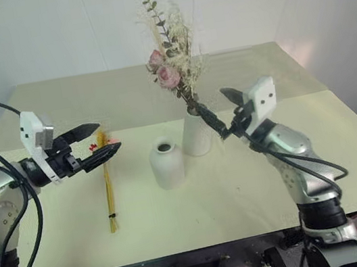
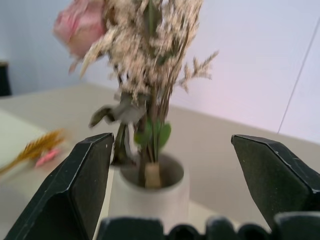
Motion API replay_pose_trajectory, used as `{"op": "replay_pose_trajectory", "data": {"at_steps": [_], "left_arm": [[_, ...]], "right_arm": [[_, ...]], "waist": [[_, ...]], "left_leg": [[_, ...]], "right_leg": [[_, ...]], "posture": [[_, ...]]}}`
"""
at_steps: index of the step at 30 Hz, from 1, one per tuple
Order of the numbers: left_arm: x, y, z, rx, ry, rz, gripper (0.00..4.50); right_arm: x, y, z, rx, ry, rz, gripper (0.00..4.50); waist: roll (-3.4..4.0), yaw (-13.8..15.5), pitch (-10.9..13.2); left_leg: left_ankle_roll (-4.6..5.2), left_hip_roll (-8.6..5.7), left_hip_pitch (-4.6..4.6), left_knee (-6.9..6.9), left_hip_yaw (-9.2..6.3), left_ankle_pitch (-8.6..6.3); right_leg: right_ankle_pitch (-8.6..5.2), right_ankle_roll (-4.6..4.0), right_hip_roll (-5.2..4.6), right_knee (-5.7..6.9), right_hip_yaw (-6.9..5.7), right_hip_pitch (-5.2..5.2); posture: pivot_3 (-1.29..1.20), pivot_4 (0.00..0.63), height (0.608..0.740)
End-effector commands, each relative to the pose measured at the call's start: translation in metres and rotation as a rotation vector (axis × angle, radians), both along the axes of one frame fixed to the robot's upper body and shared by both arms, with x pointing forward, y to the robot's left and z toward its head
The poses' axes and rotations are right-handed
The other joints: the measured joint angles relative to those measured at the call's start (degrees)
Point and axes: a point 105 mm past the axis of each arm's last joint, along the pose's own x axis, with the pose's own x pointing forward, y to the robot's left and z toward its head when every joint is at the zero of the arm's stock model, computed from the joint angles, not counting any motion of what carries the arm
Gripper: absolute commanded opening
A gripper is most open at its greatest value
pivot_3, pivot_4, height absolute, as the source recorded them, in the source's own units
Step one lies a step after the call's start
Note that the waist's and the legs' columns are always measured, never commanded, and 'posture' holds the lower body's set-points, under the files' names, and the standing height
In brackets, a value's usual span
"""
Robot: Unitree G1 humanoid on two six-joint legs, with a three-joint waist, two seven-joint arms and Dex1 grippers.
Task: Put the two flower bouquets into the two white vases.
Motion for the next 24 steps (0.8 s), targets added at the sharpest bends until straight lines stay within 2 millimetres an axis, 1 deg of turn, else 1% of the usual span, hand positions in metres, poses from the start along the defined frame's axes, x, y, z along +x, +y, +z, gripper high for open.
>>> {"op": "replay_pose_trajectory", "data": {"at_steps": [1,5,10,12,17,20,22,24], "left_arm": [[0.007,0.016,-0.004,0.140,0.049,0.149,4.50],[0.017,0.030,-0.027,0.277,0.219,0.304,4.50],[0.030,0.029,-0.049,0.322,0.429,0.444,4.50],[0.034,0.030,-0.057,0.350,0.495,0.489,4.50],[0.045,0.030,-0.072,0.370,0.571,0.550,4.50],[0.050,0.032,-0.085,0.398,0.610,0.585,4.50],[0.053,0.032,-0.089,0.393,0.614,0.595,4.50],[0.057,0.032,-0.091,0.381,0.616,0.604,4.10]], "right_arm": [[-0.021,-0.015,0.025,-0.045,-0.035,0.089,4.49],[-0.039,-0.030,0.028,-0.152,0.031,0.219,4.49],[-0.071,-0.039,0.026,-0.327,0.138,0.462,4.49],[-0.079,-0.044,0.027,-0.370,0.164,0.520,4.49],[-0.084,-0.050,0.029,-0.414,0.176,0.568,4.49],[-0.084,-0.050,0.031,-0.431,0.163,0.567,4.49],[-0.085,-0.051,0.032,-0.448,0.154,0.563,4.49],[-0.088,-0.050,0.030,-0.479,0.155,0.564,4.50]], "waist": [[0.00,0.05,0.00],[0.00,0.09,0.00],[-0.03,1.03,0.01],[-0.03,1.18,0.01],[-0.03,1.30,0.01],[-0.04,1.51,0.01],[-0.04,1.53,0.01],[-0.04,1.69,0.01]], "left_leg": [[0.00,0.00,0.00,0.00,0.00,0.00],[0.00,0.00,0.06,-0.01,0.00,0.00],[0.00,-0.01,0.05,0.01,0.00,0.00],[0.00,-0.03,0.06,0.01,0.00,0.00],[0.00,-0.03,0.08,0.00,-0.01,0.00],[0.00,-0.04,0.06,0.02,-0.01,0.00],[0.00,-0.04,0.04,0.02,-0.01,0.00],[0.00,-0.05,0.05,0.02,-0.01,0.00]], "right_leg": [[-0.07,0.12,0.00,0.01,0.00,0.00],[-0.20,0.32,0.00,-0.04,0.00,0.07],[-0.22,0.35,0.01,-0.06,-0.01,0.08],[-0.22,0.35,0.02,-0.06,0.00,0.08],[-0.22,0.35,0.05,-0.05,0.02,0.07],[-0.22,0.35,0.04,-0.05,0.01,0.06],[-0.22,0.34,0.03,-0.05,0.02,0.06],[-0.21,0.34,0.02,-0.05,0.01,0.06]], "posture": [[0.00,0.150,0.740],[0.00,0.150,0.740],[0.00,0.150,0.740],[0.00,0.150,0.740],[0.00,0.150,0.740],[0.00,0.150,0.740],[0.00,0.150,0.740],[0.00,0.150,0.740]]}}
